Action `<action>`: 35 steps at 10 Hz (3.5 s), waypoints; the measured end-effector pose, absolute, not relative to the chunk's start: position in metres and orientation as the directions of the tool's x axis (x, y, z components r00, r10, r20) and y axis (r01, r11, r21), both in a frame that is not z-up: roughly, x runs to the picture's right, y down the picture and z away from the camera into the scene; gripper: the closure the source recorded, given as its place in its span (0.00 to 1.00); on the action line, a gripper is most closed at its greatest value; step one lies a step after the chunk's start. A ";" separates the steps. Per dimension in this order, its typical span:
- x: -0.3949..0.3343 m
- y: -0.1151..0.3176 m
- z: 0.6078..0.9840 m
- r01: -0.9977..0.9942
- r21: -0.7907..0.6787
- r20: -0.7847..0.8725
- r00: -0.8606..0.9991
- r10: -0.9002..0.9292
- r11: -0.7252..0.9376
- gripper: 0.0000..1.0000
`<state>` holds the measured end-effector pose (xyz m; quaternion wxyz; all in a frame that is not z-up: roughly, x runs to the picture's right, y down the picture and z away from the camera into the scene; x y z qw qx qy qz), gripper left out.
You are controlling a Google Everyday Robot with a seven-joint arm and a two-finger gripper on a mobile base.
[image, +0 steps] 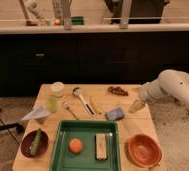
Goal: Place grapes in table surface
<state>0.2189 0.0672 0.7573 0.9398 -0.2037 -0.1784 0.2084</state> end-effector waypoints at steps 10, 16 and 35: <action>0.234 0.029 0.879 -0.413 -0.350 0.274 0.813 0.513 0.841 0.20; 0.235 0.021 0.901 -0.419 -0.355 0.243 0.822 0.516 0.835 0.20; 0.231 0.022 1.019 -0.442 -0.446 0.263 0.766 0.586 0.778 0.42</action>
